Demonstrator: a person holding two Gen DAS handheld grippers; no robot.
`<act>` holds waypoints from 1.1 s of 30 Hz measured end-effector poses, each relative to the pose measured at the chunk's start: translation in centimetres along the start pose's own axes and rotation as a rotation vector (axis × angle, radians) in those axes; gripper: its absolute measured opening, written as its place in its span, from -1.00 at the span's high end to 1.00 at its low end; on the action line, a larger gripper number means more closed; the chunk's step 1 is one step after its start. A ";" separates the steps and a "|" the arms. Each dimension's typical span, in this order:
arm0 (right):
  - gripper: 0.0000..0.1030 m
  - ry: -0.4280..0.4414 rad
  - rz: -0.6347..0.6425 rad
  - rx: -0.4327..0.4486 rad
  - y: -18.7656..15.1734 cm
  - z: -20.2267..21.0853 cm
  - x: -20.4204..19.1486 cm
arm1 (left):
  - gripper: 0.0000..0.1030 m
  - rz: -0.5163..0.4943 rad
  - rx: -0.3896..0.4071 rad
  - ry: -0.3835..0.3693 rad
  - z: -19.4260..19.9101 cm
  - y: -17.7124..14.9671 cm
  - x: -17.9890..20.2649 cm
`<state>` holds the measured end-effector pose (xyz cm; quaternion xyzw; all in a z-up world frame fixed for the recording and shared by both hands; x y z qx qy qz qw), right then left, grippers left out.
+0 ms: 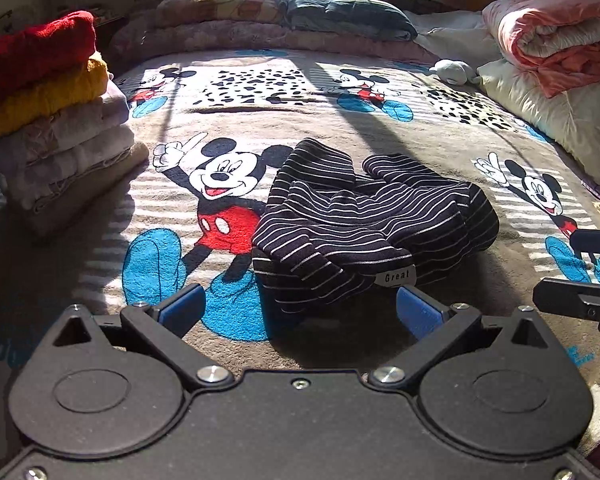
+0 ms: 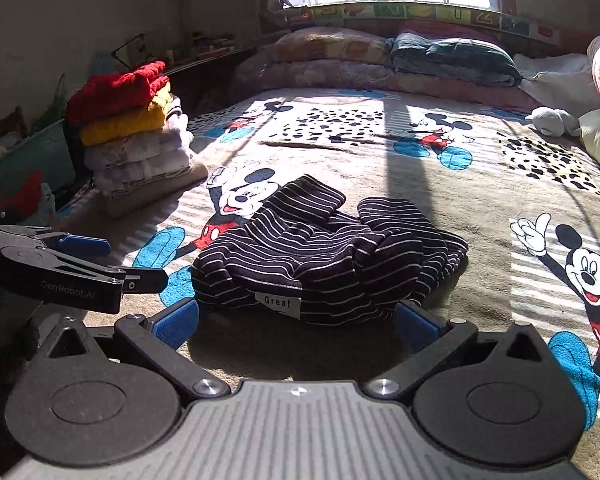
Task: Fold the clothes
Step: 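Grasp the shirt's edge with the left gripper while the right gripper grasps beside it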
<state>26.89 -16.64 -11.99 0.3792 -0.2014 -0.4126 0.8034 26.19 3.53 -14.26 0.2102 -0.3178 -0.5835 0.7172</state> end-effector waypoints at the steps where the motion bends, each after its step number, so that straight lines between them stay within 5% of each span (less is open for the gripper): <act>1: -0.99 0.014 0.003 0.000 0.3 -0.5 0.3 | -0.99 0.008 -0.011 -0.011 -0.6 0.2 -0.1; 10: -0.99 0.075 0.063 -0.019 3.1 -4.7 2.8 | -0.99 0.072 -0.069 -0.138 -5.4 2.9 -0.9; 20: -0.98 0.043 0.119 -0.099 4.3 -10.4 6.9 | -0.99 -0.014 -0.112 -0.141 -10.0 5.5 -1.6; 25: -0.71 0.083 0.059 -0.131 3.6 -12.9 9.0 | -0.95 -0.054 -0.124 -0.174 -12.3 6.2 -1.4; 27: -0.56 0.106 0.041 -0.145 3.2 -13.8 9.6 | -0.80 -0.064 -0.135 -0.199 -13.3 6.5 -1.2; 33: -0.55 0.188 0.027 -0.181 2.0 -15.6 9.6 | -0.41 -0.145 -0.182 -0.261 -15.5 6.4 -0.7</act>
Point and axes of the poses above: each gripper's, at about its wrist camera, not at the fingertips, and z roughly against the way its jaws point, x to its right, y to its top, the point moved 8 cm from there along -z, roughly the way its jaws point, and after that the axes turned 13 degrees about z, right-handed, at the moved point
